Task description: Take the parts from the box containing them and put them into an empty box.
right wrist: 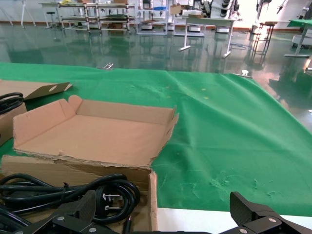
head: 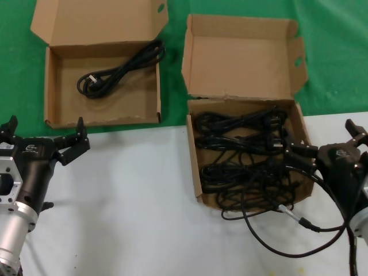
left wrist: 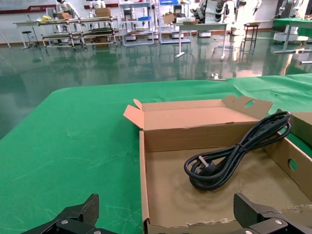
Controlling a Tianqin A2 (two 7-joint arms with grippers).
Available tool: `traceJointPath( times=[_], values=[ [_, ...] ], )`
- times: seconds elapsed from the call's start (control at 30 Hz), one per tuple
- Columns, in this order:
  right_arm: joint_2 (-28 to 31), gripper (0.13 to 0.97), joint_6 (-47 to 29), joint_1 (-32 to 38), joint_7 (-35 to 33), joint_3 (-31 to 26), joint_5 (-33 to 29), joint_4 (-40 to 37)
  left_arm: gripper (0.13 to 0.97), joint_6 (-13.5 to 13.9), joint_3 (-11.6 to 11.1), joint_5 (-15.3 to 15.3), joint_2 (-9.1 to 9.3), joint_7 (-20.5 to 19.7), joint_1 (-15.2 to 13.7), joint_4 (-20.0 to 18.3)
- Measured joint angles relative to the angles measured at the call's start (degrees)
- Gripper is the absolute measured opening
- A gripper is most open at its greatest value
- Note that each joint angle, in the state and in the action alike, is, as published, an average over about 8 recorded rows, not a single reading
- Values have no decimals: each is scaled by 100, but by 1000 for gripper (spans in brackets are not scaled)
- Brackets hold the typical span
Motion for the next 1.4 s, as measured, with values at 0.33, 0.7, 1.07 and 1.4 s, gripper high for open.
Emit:
traceJointPath(
  times=[0.33,0.7,1.07,1.4],
  values=[
    [0,966,0,0,0,0,0,0,966,0,0,0,0,0,0,0],
    [0,966,0,0,0,0,0,0,966,0,0,0,0,0,0,0],
    [0,966,0,0,0,0,0,0,966,0,0,0,0,0,0,0],
    [0,966,0,0,0,0,0,0,966,0,0,0,0,0,0,0]
  ],
)
